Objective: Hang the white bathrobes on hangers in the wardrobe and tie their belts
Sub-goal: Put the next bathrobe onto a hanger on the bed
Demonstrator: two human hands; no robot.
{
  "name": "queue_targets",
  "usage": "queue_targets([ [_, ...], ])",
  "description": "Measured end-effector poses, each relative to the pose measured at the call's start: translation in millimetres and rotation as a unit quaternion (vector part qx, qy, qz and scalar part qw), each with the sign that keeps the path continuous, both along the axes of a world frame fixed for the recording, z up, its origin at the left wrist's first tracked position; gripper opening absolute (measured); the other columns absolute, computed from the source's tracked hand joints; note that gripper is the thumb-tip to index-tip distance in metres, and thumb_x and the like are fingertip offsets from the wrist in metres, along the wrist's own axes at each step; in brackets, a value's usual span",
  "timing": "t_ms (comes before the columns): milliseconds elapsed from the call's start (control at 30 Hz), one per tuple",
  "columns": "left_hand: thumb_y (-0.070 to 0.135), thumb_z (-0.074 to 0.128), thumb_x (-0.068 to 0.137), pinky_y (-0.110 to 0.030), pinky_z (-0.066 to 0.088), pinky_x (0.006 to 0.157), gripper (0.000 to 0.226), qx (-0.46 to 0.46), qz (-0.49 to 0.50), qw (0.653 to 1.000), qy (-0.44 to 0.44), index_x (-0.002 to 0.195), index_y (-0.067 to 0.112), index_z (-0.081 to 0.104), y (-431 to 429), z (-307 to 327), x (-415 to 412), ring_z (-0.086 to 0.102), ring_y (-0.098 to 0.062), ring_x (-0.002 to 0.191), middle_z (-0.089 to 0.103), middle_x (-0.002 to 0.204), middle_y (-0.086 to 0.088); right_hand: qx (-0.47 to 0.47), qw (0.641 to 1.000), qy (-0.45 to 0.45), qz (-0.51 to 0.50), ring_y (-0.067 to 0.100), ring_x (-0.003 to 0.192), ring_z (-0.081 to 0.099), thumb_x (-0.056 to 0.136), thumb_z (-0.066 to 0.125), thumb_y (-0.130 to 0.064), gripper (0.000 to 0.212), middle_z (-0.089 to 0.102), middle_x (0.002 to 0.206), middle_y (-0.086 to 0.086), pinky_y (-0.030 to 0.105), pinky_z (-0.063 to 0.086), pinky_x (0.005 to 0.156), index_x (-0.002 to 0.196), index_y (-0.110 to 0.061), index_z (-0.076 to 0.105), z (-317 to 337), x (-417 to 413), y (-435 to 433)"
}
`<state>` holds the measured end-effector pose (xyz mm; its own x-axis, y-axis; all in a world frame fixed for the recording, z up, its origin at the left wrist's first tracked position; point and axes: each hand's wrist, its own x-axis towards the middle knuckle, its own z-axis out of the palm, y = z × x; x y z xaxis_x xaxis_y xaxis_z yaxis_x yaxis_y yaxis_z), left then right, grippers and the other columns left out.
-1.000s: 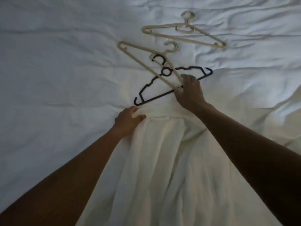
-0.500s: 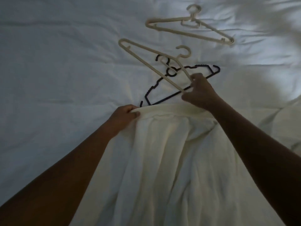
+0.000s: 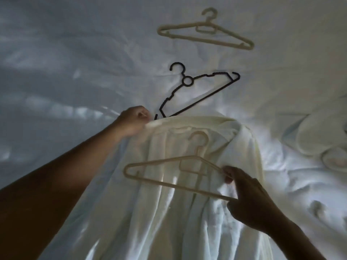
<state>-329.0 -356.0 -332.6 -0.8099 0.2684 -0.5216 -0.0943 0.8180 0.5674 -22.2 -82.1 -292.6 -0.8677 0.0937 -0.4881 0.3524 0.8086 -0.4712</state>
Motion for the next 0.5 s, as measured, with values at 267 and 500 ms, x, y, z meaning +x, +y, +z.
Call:
queue_targets([
  [267, 0.025, 0.071, 0.087, -0.026, 0.048, 0.081, 0.024, 0.003, -0.085, 0.995, 0.059, 0.111, 0.028, 0.070, 50, -8, 25, 0.065, -0.019, 0.103, 0.068, 0.114, -0.003, -0.091, 0.995, 0.004, -0.040, 0.010, 0.107, 0.058, 0.068, 0.065, -0.018, 0.076, 0.055, 0.117, -0.015, 0.032, 0.053, 0.088, 0.138, -0.034, 0.039, -5, -45, -45],
  [500, 0.041, 0.072, 0.085, -0.032, 0.052, 0.087, 0.028, 0.070, -0.006, 0.995, -0.067, 0.111, 0.030, 0.070, 32, -12, 28, 0.068, -0.019, 0.098, 0.072, 0.108, 0.001, -0.052, 0.997, 0.048, -0.032, 0.015, 0.107, 0.054, 0.069, 0.058, -0.024, 0.065, 0.054, 0.113, -0.013, 0.038, 0.044, 0.097, 0.133, -0.031, 0.043, -24, -61, -53],
])
